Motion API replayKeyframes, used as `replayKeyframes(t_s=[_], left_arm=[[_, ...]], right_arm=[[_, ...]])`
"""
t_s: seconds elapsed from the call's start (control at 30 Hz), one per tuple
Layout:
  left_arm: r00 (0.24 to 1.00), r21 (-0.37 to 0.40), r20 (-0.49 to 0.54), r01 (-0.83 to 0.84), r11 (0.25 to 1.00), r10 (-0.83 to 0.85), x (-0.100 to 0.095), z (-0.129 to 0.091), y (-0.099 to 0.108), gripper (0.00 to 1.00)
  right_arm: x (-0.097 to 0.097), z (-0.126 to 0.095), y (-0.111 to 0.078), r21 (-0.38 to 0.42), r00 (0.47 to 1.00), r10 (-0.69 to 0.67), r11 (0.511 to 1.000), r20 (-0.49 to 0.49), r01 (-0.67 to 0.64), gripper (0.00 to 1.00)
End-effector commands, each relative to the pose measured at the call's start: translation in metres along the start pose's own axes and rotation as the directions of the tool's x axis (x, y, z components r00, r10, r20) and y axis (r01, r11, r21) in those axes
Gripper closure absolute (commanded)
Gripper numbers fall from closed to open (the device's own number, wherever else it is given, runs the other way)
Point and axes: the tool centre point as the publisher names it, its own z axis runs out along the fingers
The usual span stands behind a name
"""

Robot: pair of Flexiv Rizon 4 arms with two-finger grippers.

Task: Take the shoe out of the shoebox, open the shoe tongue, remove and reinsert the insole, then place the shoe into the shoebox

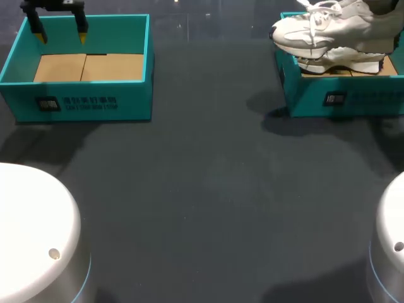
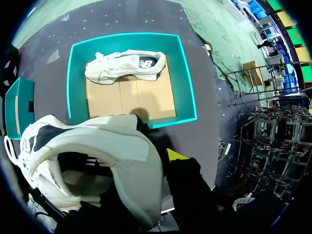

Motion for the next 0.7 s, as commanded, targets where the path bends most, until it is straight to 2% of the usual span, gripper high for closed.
replayKeyframes(t_s=[0.03, 0.37, 0.7], left_arm=[[1.000, 0.001, 0.000, 0.000, 1.000, 0.000, 0.000, 0.000, 0.000, 0.00], [1.000, 0.001, 0.000, 0.000, 1.000, 0.000, 0.000, 0.000, 0.000, 0.00], [1.000, 0.001, 0.000, 0.000, 1.000, 0.000, 0.000, 0.000, 0.000, 0.00]], right_arm=[[0.024, -0.008, -0.059, -0.100, 0.999, 0.019, 0.995, 0.040, -0.015, 1.00], [0.079, -0.018, -0.111, -0.120, 0.997, 0.045, 0.992, 0.057, -0.038, 1.00], [0.135, 0.001, -0.166, -0.120, 0.994, 0.077, 0.990, 0.075, -0.067, 1.00]])
